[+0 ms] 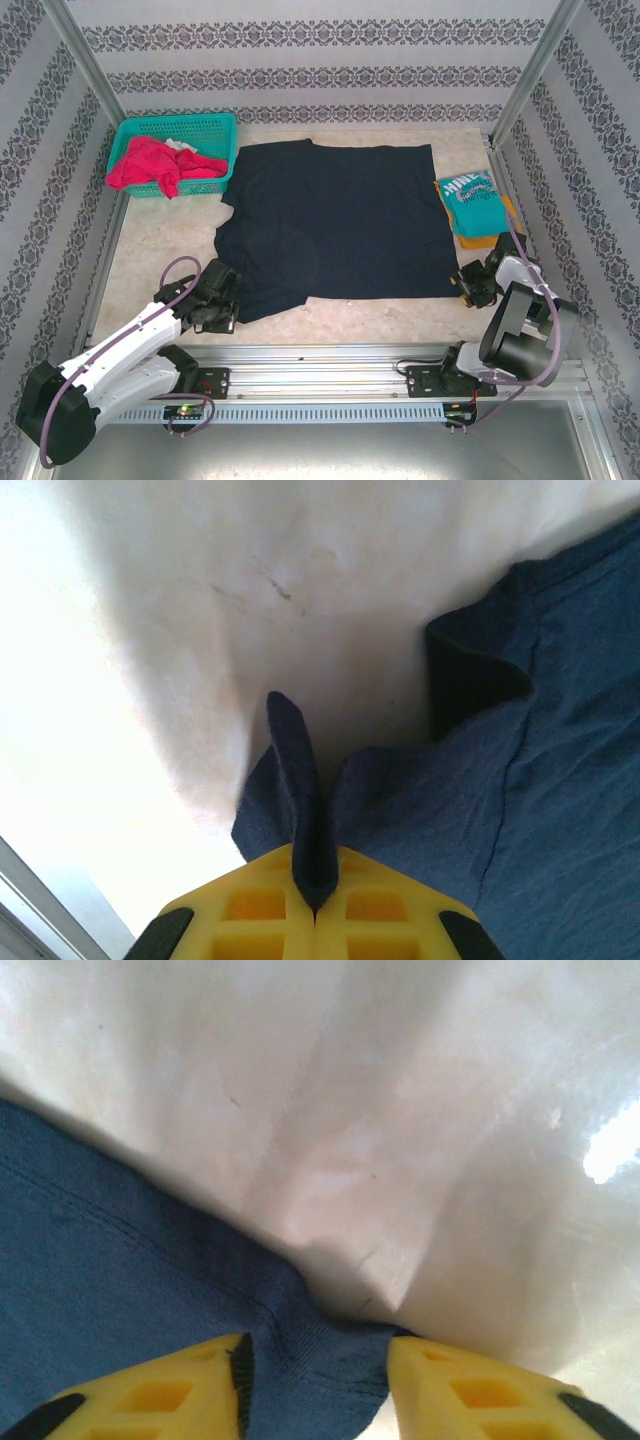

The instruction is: Fold and stack the t-shirts

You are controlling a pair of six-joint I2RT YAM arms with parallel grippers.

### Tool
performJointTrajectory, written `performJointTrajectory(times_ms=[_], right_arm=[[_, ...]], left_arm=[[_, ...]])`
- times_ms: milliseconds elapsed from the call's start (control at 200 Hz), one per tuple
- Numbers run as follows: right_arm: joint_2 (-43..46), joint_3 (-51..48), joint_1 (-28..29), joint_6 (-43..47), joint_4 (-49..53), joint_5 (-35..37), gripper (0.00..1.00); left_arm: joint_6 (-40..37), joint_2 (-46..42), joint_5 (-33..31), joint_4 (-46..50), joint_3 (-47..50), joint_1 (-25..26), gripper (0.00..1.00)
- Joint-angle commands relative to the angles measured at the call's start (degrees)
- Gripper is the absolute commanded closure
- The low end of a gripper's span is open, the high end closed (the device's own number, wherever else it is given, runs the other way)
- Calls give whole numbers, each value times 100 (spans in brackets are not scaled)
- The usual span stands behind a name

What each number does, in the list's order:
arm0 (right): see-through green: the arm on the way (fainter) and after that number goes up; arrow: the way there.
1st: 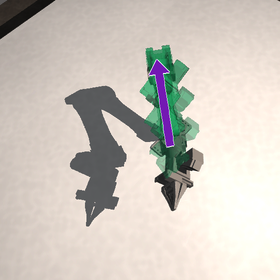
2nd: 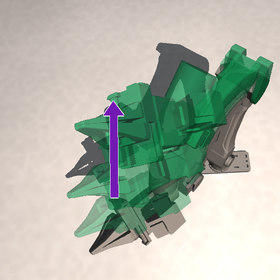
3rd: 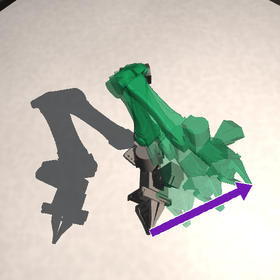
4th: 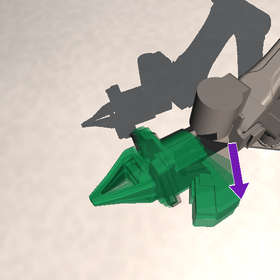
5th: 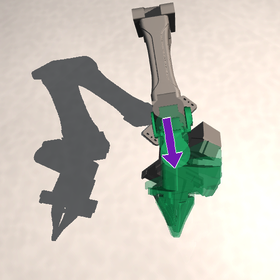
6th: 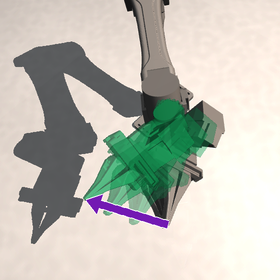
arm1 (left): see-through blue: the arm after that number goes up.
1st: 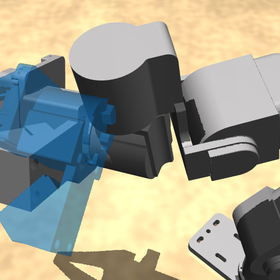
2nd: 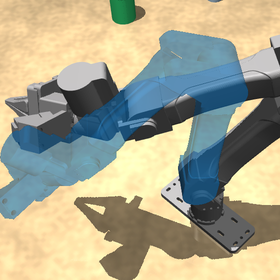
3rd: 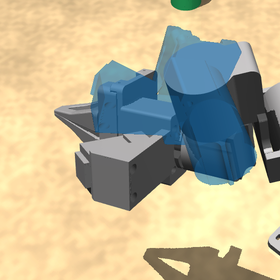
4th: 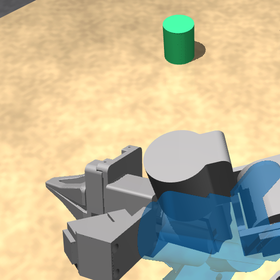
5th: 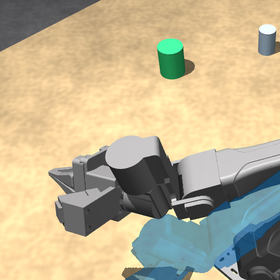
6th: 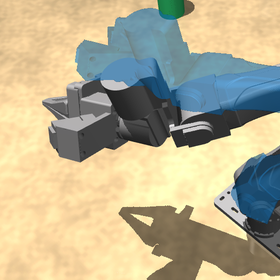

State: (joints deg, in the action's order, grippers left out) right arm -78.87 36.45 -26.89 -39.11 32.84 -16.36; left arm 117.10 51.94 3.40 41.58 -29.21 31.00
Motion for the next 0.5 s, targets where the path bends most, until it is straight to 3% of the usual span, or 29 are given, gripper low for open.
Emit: performJointTrajectory(times_ms=[0, 125, 190, 275, 495], right_arm=[[-207, 14, -44, -75, -145, 140, 66], [-57, 38, -76, -108, 14, 262, 80], [155, -20, -108, -93, 51, 297, 78], [366, -117, -143, -83, 93, 307, 64], [632, -377, -222, -115, 131, 230, 73]], left_arm=[[-20, 28, -94, 65, -157, -61, 100], [-89, 58, -121, 166, -240, -76, 100], [-143, 60, -165, 265, -306, -70, 100], [-144, 60, -186, 272, -314, -86, 100], [-210, 116, -203, 262, -349, -95, 100]])
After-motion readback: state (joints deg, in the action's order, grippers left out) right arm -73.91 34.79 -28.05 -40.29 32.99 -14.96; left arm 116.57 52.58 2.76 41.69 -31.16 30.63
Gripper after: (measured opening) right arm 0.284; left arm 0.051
